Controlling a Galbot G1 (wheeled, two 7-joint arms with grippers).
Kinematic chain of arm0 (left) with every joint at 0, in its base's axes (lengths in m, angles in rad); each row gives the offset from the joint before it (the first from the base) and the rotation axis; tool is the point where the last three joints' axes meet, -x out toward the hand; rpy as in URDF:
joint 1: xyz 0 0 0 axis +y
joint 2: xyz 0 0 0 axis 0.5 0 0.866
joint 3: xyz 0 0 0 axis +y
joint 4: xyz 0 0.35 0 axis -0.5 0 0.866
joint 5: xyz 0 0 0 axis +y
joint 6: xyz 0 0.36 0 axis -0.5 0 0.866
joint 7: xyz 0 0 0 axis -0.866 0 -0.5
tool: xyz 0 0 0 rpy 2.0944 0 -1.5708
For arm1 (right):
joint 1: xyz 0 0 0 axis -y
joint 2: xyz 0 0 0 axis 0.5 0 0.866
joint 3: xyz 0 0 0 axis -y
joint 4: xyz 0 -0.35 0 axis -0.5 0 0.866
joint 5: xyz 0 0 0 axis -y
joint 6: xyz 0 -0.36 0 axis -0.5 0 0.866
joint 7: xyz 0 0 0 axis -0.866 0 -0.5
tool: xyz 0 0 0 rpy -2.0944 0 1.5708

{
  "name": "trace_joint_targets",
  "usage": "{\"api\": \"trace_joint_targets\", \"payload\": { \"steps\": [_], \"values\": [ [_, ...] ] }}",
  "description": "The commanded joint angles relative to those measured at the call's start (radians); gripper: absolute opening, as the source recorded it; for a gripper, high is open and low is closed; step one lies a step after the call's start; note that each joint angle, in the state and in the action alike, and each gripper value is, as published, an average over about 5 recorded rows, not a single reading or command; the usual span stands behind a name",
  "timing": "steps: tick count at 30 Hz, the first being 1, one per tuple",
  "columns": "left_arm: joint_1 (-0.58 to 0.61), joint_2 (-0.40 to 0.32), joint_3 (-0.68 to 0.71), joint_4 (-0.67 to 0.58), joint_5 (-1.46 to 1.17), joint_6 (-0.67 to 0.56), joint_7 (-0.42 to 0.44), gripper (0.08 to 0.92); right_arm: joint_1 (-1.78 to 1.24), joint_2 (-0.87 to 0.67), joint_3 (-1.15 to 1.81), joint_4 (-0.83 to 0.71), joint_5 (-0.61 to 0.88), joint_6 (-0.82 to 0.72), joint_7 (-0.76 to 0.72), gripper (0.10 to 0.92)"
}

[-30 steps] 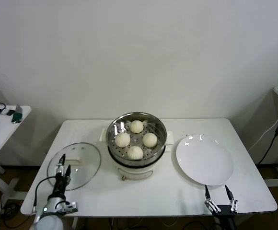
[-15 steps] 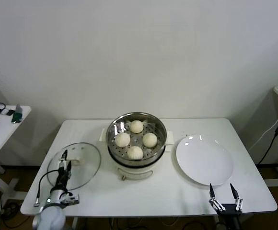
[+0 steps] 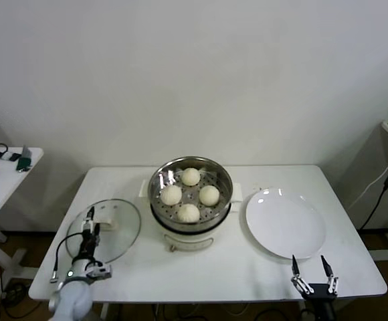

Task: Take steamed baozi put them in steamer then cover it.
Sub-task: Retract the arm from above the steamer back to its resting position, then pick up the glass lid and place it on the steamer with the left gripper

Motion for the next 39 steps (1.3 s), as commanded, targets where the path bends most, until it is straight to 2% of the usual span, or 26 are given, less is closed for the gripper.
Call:
{"api": "trace_joint_targets", "payload": {
  "steps": [1,17,22,26,32,39],
  "values": [
    [-0.023,-0.005,0.001,0.033,0.000,-0.007,-0.005,0.756,0.002,0.006,0.001,-0.003,-0.005,0.003,-0.001,0.823],
    [-0.010,-0.004,-0.005,0.042,0.010,-0.060,-0.043,0.299,0.012,0.011,0.003,-0.027,-0.004,0.021,0.002,0.823],
    [0.005,0.003,-0.006,-0.006,-0.016,-0.045,-0.035,0.164,0.012,0.012,0.003,-0.027,-0.004,0.026,0.003,0.823],
    [0.030,0.043,-0.003,-0.118,-0.084,0.007,-0.002,0.136,0.010,0.011,0.004,-0.027,-0.005,0.028,0.005,0.823],
    [0.086,0.155,-0.014,-0.314,-0.180,0.125,0.092,0.136,0.007,0.008,0.006,-0.023,-0.015,0.018,0.006,0.823],
    [0.109,0.288,-0.017,-0.553,-0.359,0.359,0.244,0.136,0.005,0.010,0.008,-0.023,-0.070,0.000,0.025,0.823]
  ]
}}
